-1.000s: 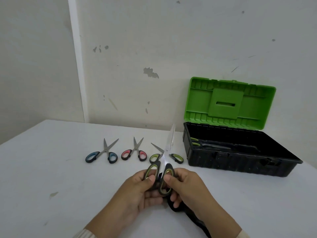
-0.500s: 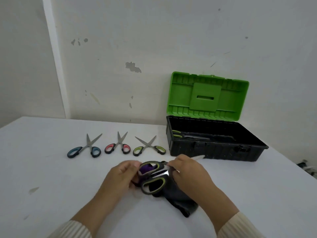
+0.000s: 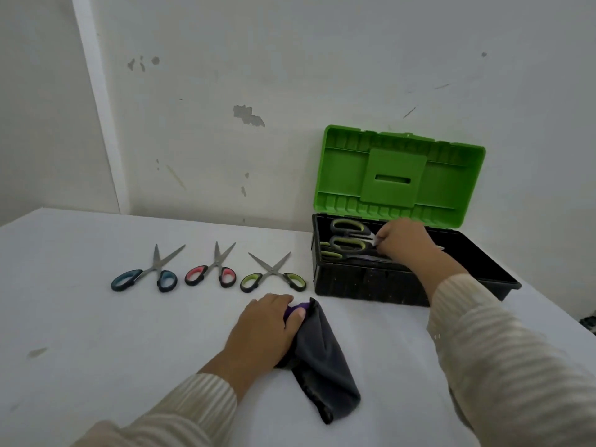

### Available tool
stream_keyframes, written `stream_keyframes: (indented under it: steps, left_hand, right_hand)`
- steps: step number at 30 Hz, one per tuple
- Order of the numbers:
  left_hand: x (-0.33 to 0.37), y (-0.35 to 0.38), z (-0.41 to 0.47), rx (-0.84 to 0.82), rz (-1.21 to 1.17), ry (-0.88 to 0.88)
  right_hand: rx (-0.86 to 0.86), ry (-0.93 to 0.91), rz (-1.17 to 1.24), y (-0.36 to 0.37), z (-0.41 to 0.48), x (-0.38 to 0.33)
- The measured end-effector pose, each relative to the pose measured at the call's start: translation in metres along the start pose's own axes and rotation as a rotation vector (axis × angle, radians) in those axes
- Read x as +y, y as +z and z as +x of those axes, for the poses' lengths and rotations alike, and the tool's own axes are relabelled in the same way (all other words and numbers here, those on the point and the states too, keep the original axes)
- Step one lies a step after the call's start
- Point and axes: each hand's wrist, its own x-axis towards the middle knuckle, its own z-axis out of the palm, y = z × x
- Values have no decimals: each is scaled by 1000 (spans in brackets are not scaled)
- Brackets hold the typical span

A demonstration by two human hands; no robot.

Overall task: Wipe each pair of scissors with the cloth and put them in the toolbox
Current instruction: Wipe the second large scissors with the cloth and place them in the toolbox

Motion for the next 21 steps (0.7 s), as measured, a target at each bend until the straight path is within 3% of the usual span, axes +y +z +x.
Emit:
stream_keyframes:
  steps: [3, 9, 13, 16, 18, 19, 21]
  left_hand:
    - [-3, 8, 3, 24, 6, 9]
    - [-8, 14, 8, 79, 8, 26]
    - [-7, 14, 9, 84, 2, 26]
    - [-3, 9, 6, 58, -6, 26]
    - [-2, 5, 4, 56, -115, -18]
    - [-2, 0, 4, 67, -232, -76]
    - [-5, -10, 10, 198, -462, -153]
  right_hand:
    - [-237, -40, -170, 25, 29, 7]
    - [-440, 50, -57, 49, 49, -6]
    - [-399, 23, -65, 49, 47, -5]
    - [-116, -37, 45, 34, 29, -12]
    - [48, -33, 327, 21, -2, -34]
    - [54, -41, 452, 16, -21, -48]
    - [-95, -108, 573, 16, -61, -76]
